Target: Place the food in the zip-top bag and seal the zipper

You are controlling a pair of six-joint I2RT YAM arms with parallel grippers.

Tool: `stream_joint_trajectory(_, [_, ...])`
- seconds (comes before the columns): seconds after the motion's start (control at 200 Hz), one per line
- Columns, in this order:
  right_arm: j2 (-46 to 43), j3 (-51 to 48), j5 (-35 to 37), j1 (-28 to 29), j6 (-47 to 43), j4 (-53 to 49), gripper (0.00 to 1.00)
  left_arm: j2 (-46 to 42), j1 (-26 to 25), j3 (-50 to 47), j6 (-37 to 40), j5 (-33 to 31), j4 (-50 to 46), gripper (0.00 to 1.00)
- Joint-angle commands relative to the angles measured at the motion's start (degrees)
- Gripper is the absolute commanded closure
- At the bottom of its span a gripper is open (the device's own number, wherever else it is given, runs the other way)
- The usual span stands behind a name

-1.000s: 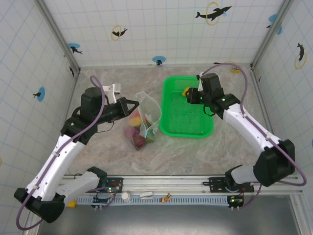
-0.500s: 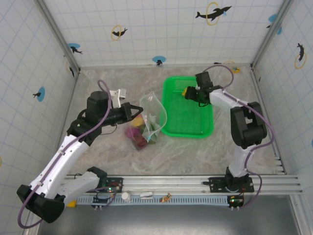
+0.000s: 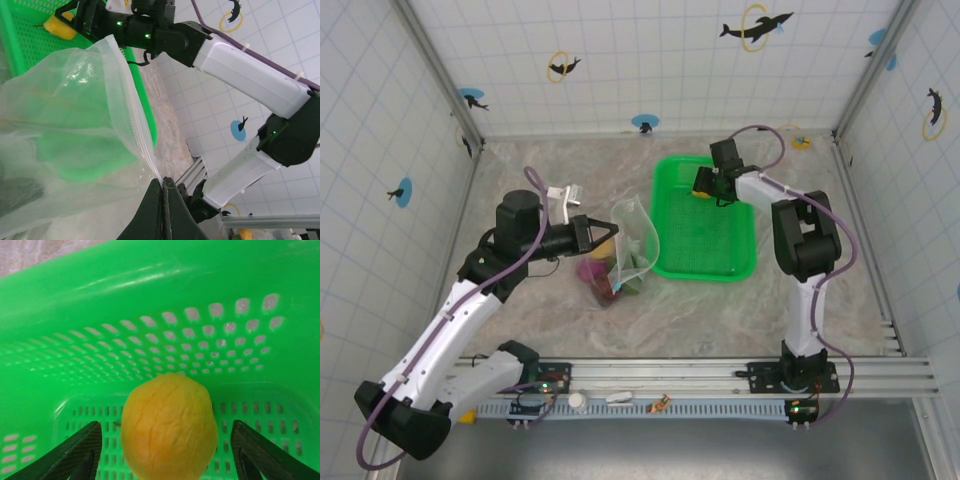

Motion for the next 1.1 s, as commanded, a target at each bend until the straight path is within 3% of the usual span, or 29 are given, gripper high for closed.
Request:
stream_joint_trajectory(0.0, [2.2, 3.7, 1.5, -0.4, 0.8, 0.4, 0.33, -0.8, 0.0, -0.5, 1.3, 0.8, 1.2, 1.00])
stream_joint_trajectory(0.33, [5.9, 5.5, -0.1, -1.0, 1.0, 0.3, 0.42, -0.6, 0.0, -0.2, 3.1, -0.6, -0.5, 1.00])
stream_joint_trajectory(0.475, [5.6, 4.2, -1.0, -1.1, 1.0, 0.9, 0.53, -0.8, 0.0, -0.1, 3.2, -1.1, -0.7, 1.00])
stream_joint_trajectory(0.596, [3.3, 2.0, -0.9, -1.1, 0.9, 2.1, 0.56, -0.9, 0.0, 0.1, 3.2, -1.4, -0.8, 1.00])
stream_joint_trajectory(1.096, [-23.3, -12.1, -4.8, 0.4, -1.9, 6.0, 0.58, -1.6, 0.0, -0.8, -2.8, -5.6, 0.1, 1.00])
